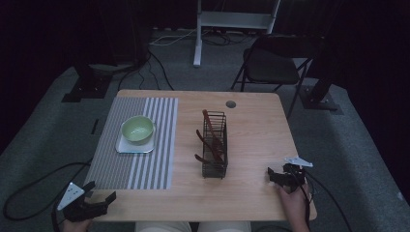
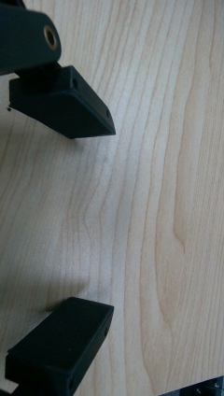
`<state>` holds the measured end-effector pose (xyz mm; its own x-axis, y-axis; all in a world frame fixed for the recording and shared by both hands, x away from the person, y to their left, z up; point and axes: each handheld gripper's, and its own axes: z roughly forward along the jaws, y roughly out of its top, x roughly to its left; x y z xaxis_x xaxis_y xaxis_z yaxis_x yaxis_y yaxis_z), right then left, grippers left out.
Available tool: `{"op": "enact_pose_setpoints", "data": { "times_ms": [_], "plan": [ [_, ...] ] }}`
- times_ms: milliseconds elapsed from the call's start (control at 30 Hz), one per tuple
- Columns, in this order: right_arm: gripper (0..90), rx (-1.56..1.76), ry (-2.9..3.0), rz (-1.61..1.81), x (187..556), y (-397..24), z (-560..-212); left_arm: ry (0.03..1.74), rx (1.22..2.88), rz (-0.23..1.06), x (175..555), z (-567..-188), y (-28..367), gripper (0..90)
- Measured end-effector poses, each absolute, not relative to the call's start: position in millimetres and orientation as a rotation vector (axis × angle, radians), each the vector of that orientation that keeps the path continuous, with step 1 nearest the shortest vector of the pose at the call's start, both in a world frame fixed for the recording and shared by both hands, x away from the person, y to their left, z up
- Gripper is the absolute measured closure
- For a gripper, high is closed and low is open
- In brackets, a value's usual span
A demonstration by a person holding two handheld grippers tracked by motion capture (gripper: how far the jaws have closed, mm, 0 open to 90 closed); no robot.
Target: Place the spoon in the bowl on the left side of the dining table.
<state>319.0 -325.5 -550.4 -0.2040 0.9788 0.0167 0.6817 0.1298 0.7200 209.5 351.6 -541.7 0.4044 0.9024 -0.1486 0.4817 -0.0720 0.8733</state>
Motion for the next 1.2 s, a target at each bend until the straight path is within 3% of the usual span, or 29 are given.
{"op": "enact_pose_setpoints", "data": {
  "times_ms": [400,1200],
  "plan": [
    [11.9,1.598,1.945,0.843,319,-326,-550,1.252,1.717,0.508,214,-549,362,0.0],
    [11.9,1.599,1.944,0.842,319,-326,-550,1.133,1.766,0.396,222,-531,326,0.0]
  ]
}}
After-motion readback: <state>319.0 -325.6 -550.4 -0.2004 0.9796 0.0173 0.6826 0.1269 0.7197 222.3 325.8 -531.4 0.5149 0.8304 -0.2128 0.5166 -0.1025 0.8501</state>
